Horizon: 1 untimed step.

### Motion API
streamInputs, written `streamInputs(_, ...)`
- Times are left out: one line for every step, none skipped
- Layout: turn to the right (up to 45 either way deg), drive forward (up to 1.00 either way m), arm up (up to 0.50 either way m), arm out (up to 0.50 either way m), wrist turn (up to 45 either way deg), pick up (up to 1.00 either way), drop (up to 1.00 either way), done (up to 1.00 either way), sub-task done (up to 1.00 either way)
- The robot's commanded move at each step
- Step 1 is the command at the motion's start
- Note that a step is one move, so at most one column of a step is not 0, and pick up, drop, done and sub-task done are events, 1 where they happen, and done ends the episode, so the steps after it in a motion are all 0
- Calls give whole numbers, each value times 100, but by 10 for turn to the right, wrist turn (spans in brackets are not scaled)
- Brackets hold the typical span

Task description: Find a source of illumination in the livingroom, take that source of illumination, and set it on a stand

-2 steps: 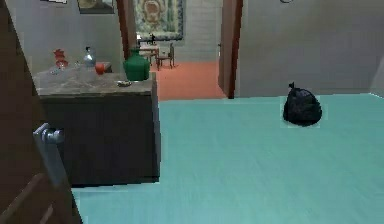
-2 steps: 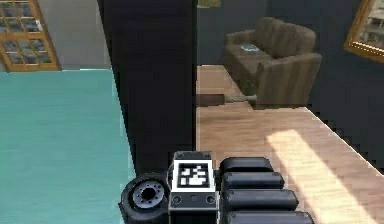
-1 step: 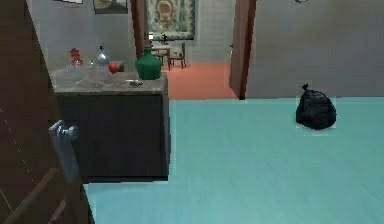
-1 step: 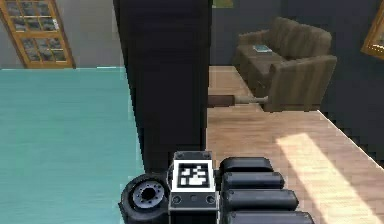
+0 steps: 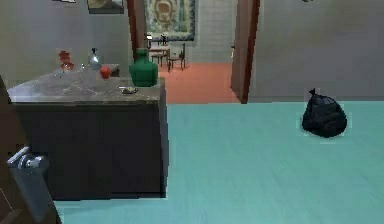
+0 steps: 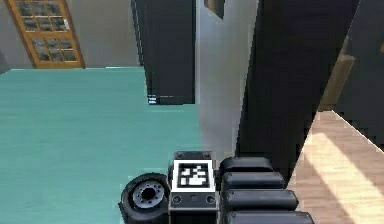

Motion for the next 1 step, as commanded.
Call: streamInputs(120,0,0,0,0,0,0,0,0)
